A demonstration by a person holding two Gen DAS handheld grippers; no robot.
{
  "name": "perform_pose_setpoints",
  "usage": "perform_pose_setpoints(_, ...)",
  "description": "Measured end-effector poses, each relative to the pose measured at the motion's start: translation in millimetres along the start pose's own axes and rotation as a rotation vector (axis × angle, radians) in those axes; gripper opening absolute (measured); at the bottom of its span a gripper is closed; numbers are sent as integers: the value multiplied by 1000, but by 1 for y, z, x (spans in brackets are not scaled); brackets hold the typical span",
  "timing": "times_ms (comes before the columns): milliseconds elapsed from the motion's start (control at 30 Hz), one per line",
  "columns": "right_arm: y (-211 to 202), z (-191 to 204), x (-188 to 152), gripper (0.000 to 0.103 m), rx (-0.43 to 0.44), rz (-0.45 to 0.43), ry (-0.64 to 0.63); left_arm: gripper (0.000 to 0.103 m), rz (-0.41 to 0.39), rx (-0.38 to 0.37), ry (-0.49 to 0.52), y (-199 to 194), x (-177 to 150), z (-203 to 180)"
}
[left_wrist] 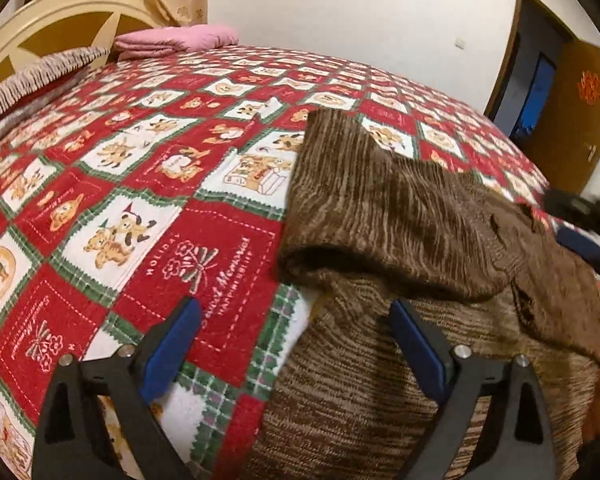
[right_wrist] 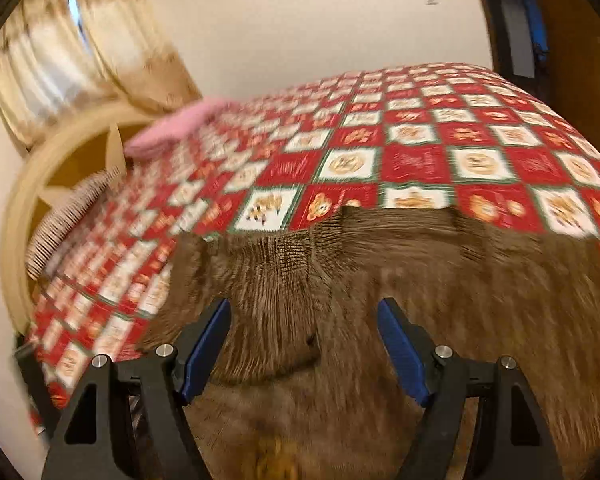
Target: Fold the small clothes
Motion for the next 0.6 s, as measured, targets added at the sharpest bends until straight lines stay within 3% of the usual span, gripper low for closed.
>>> perform_pose_setpoints(100, 37, 6, 2, 70, 4, 48, -4, 101, -9, -32, -13, -2, -2, 6)
perform_pose_setpoints(200, 76, 11, 0, 40, -43, 137, -61, 103, -24, -72, -36, -2, -1, 15)
perform_pose_setpoints(300, 81, 22, 0, 38, -90, 125, -127, 103, -34, -96, -49, -2, 0, 17)
perform_pose_setpoints(333, 80, 25, -1, 23, -99, 123, -140, 103, -37, -99, -51, -2, 0, 17)
perform_pose_setpoints(400, 79, 28, -1, 11, -92, 124, -153, 103, -39, -101, -53, -3, -1, 17)
perform_pose_setpoints(600, 42, 46, 4, 7, -86, 28, -162, 103, -43, -117, -65, -2, -1, 19)
Point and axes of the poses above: each gripper's, at about its wrist camera, not at the fingertips, and y roughly the way its jaws point, z to its left, x to its top, the point moved 1 cm from there along y, roughly the way its jaws point, and after that the axes turned 2 degrees about y, right-handed, at the moved point
